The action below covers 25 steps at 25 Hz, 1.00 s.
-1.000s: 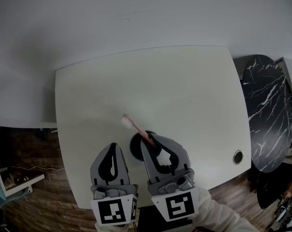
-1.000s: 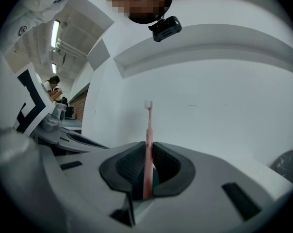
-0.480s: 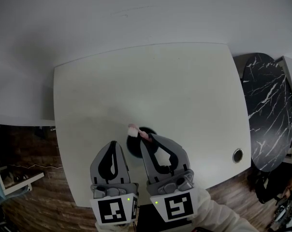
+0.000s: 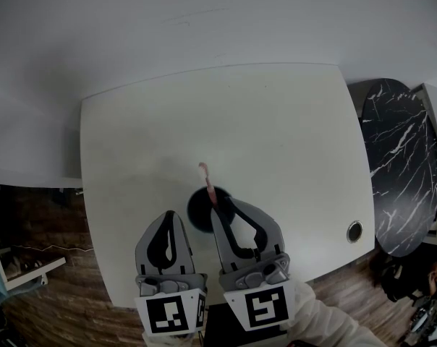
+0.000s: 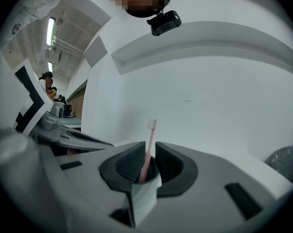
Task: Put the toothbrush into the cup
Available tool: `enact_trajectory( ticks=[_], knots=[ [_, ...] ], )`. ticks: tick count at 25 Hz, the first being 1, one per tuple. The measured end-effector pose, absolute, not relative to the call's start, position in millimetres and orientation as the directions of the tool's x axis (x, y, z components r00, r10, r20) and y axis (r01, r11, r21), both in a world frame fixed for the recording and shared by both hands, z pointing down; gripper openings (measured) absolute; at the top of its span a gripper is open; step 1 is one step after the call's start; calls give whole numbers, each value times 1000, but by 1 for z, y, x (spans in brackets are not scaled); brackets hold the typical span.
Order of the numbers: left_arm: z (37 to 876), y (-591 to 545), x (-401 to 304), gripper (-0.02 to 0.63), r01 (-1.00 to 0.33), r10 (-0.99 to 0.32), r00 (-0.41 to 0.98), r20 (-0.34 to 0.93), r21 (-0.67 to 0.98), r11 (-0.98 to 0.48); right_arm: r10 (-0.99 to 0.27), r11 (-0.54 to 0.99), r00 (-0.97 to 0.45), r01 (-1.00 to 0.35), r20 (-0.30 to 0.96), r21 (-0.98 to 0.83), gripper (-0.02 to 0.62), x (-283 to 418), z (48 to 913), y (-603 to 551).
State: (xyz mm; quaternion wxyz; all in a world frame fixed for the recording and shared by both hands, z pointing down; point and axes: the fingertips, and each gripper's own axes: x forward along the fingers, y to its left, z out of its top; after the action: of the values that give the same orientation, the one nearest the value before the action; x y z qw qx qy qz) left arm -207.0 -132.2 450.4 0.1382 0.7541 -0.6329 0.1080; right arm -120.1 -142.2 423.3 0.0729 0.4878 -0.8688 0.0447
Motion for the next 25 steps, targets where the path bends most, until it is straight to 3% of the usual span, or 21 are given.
enact_trajectory(
  ticks=[25],
  knots=[
    [408, -117, -190, 9, -989, -945, 149, 290, 26, -148, -845, 504, -516, -856, 139, -111, 51, -73, 385, -134]
  ],
)
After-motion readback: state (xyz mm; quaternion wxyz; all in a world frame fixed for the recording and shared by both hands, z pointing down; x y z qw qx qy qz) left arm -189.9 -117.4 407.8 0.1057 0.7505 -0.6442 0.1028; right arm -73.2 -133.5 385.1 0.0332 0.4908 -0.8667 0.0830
